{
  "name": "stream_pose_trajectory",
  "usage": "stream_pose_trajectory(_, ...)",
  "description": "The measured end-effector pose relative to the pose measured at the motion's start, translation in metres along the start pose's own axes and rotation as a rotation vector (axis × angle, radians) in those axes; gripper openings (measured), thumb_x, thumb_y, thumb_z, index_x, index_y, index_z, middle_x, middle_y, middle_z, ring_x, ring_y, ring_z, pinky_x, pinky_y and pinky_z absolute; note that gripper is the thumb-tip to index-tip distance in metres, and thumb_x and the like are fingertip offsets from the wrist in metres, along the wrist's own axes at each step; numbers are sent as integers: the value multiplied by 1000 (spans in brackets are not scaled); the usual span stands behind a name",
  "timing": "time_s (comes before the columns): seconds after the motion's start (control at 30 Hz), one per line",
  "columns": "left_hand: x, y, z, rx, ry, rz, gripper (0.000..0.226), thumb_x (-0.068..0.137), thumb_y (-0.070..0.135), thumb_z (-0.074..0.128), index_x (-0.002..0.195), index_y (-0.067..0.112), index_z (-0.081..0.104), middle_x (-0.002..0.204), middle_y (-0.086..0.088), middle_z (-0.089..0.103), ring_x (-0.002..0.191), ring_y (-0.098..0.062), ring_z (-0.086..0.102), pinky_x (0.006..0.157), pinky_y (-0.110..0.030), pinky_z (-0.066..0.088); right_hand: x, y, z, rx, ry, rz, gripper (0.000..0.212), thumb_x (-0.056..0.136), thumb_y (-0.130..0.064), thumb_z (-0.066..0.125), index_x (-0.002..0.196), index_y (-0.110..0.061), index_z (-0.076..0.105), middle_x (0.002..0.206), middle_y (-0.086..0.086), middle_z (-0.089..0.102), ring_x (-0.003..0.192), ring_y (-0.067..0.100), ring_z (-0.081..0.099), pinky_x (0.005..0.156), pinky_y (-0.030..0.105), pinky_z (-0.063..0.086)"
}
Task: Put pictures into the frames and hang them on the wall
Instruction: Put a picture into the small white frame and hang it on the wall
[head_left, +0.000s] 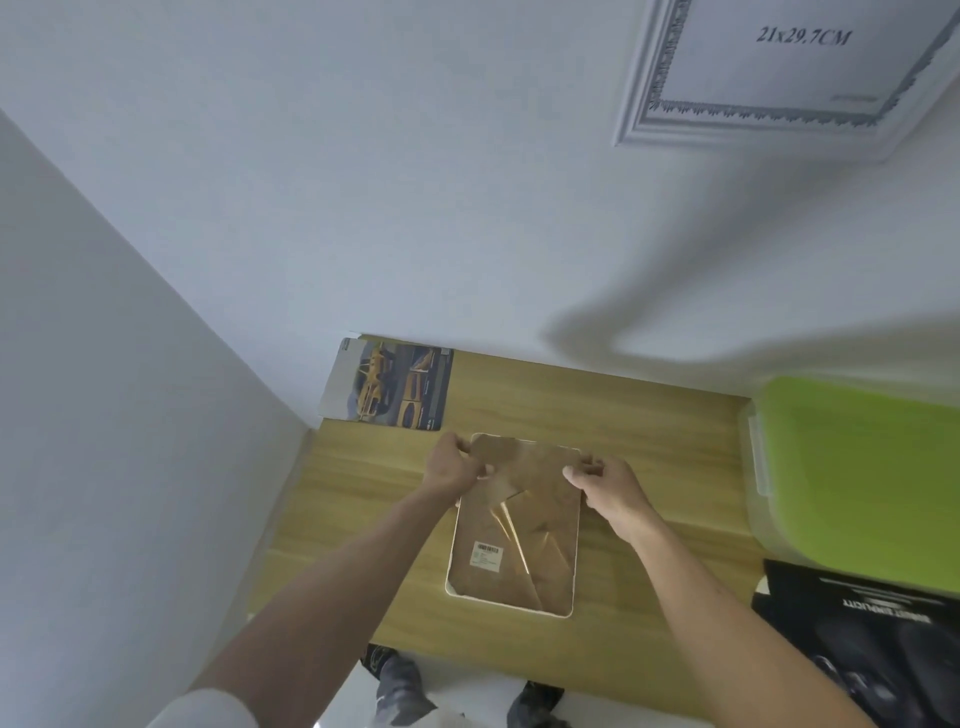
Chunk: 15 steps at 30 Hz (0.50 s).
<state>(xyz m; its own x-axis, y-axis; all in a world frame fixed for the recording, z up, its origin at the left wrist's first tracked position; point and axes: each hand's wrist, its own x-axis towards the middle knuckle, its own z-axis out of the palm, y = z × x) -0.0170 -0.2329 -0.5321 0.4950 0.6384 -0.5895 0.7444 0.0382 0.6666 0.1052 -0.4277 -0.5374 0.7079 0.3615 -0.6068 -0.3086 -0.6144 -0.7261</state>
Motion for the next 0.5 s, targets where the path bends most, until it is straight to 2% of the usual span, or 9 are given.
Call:
stream_pose_trajectory(0.07,4,-2,-2,11,21,-7,30,77,14,79,87,16,51,89,-3,62,85,-21,64,66,-36,55,-2,3,8,26,-6,36,4,84,-15,75,88,-13,73,91,-4,73,97,18,67,94,37,49)
stream_pose_trajectory(0.1,6,-3,-3,13,25,-11,31,77,14,80,87,16,51,91,-4,63,86,-21,64,69,-37,55,-3,4,11,42,-3,62,3,83,-13,76,86,-13,74,90,-3,74,98,18,68,95,37,49)
stream_pose_trajectory(0.17,8,-5,-3,14,36,-25,32,75,16,81,87,16,52,95,-5,64,89,-22,64,77,-40,57,-9,3,16,21,7,109,7,82,-9,76,81,-14,72,83,-4,70,89,16,65,86,30,46)
stream_pose_trajectory(0.23,9,-6,-1,26,46,-29,33,74,19,82,89,15,53,97,-6,65,91,-22,64,82,-43,56,-10,5,18,-59,27,120,8,81,-9,76,77,-15,71,84,-3,71,89,19,67,75,30,48)
stream_pose_trajectory(0.33,6,-4,2,70,79,5,37,72,23,85,94,15,57,106,-5,62,97,-23,62,86,-43,55,-12,8,17,-92,64,129,10,77,-10,77,73,-16,70,84,1,74,88,24,71,78,38,56)
stream_pose_trajectory(0.4,4,-4,3,113,111,57,41,69,27,87,98,16,59,108,-4,58,99,-24,60,87,-42,54,-13,10,16,-66,82,141,9,78,-8,76,76,-15,70,87,3,75,86,23,70,75,34,56)
stream_pose_trajectory(0.5,-2,-6,3,26,70,67,37,73,25,84,97,15,59,99,-5,64,92,-23,63,83,-43,55,-18,11,16,-39,94,122,7,82,-9,74,86,-14,70,93,3,73,86,20,66,71,26,47)
